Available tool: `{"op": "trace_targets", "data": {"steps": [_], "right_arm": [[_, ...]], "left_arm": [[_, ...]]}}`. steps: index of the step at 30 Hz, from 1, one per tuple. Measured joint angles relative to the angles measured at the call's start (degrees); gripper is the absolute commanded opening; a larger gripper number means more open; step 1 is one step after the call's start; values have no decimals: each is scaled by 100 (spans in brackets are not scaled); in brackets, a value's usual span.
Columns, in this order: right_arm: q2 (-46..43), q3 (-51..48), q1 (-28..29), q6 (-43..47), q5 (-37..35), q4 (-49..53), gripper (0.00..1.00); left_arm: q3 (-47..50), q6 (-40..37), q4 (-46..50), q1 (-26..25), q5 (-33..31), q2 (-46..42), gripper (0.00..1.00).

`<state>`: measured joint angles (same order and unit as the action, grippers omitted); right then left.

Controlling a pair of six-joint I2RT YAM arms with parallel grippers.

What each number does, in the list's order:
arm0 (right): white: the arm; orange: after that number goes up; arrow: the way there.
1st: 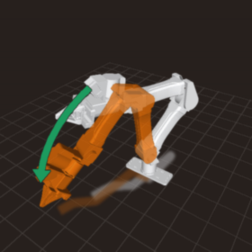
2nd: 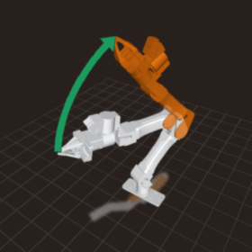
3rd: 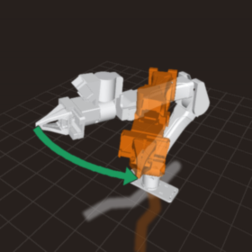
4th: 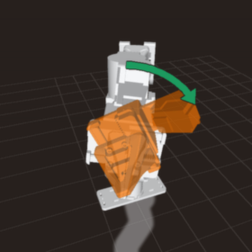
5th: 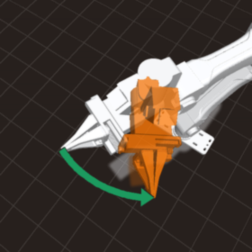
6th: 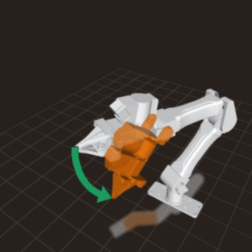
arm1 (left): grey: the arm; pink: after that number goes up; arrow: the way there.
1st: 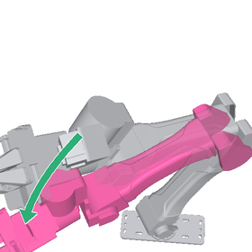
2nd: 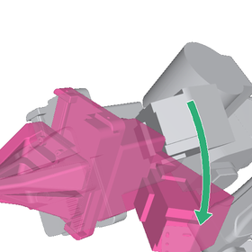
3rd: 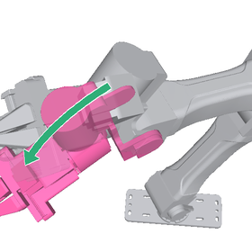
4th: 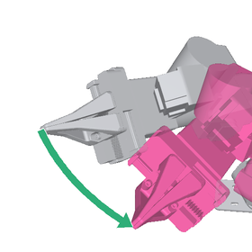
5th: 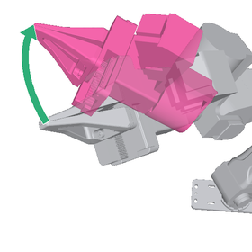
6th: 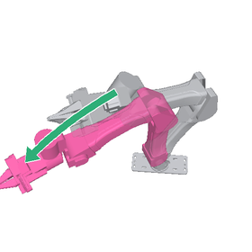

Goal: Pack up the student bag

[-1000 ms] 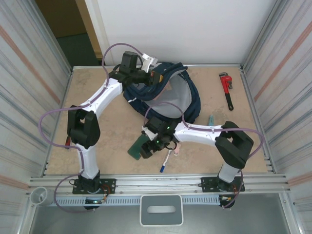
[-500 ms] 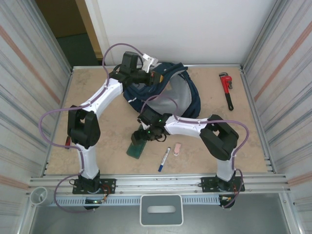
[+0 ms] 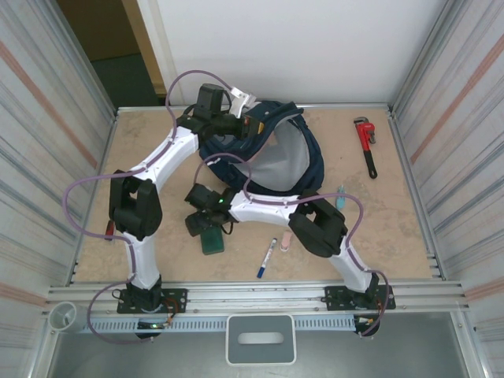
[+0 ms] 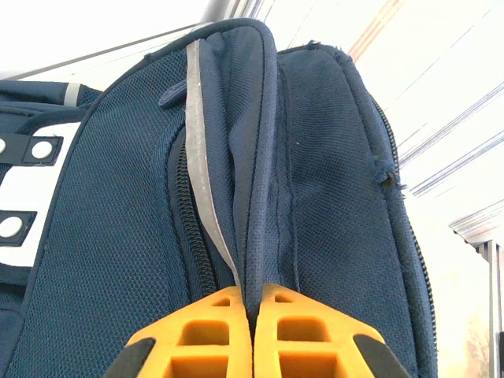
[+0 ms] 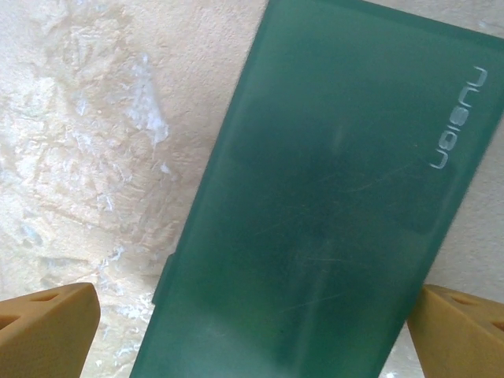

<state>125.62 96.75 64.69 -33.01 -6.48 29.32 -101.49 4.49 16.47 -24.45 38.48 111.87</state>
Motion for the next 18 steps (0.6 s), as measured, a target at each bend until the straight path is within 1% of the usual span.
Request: {"op": "trace_targets", "data": {"steps": [3, 7, 9, 11, 13, 14, 17, 18], "right_arm": [[221, 260, 155, 0, -363, 284, 99], [293, 251, 238, -4, -680, 667, 98], [238, 85, 197, -46, -686, 616, 94], [59, -210, 136, -103, -616, 472, 87], [-179, -597, 31, -129, -479, 256, 76], [-302, -793, -42, -144, -393, 136, 68], [-627, -1266, -227, -155, -149, -201, 50], [-715, -1403, -260, -138, -94, -232, 47]], "left_arm": [[4, -2, 0, 0, 2, 0, 1], [11, -2, -2, 0, 2, 0, 1], [15, -2, -2, 0, 2, 0, 1], [15, -2, -2, 0, 2, 0, 1], [15, -2, -2, 0, 2, 0, 1], [15, -2, -2, 0, 2, -2, 1], [17, -2, -4, 0, 2, -2, 2], [17, -2, -2, 0, 0, 0, 1]]}}
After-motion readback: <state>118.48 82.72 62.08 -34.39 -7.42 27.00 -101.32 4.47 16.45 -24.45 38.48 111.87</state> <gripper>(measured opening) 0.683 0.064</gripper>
